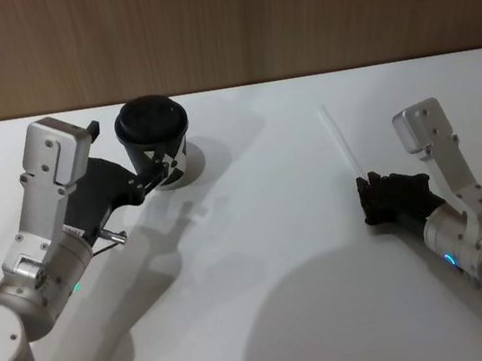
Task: Pick up the straw with one hand, pass it to the other hand, and insert it into the cup.
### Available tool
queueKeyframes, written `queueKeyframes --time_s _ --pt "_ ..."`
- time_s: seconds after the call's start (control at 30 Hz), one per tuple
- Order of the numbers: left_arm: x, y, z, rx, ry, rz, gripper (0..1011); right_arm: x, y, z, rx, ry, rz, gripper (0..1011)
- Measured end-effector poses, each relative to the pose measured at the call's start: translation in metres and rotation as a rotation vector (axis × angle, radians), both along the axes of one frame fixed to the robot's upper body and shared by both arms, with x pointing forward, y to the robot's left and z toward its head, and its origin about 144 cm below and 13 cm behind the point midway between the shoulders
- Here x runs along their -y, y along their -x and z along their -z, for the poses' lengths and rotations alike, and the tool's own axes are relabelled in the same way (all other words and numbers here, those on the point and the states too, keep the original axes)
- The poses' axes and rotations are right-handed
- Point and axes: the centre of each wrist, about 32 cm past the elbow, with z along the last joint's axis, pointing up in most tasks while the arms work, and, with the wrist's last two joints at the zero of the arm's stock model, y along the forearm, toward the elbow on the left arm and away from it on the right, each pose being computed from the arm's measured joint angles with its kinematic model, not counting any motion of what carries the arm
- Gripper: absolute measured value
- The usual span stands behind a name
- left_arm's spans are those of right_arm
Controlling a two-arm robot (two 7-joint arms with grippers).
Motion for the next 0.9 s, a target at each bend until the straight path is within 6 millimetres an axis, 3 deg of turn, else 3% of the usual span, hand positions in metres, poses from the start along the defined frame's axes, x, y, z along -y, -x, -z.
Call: queueKeyframes --time_s 0.9 --pt "0.0 0.0 0.0 0.0 0.0 0.0 1003 0.012 0.002 0.001 0.045 -0.02 0.054 5"
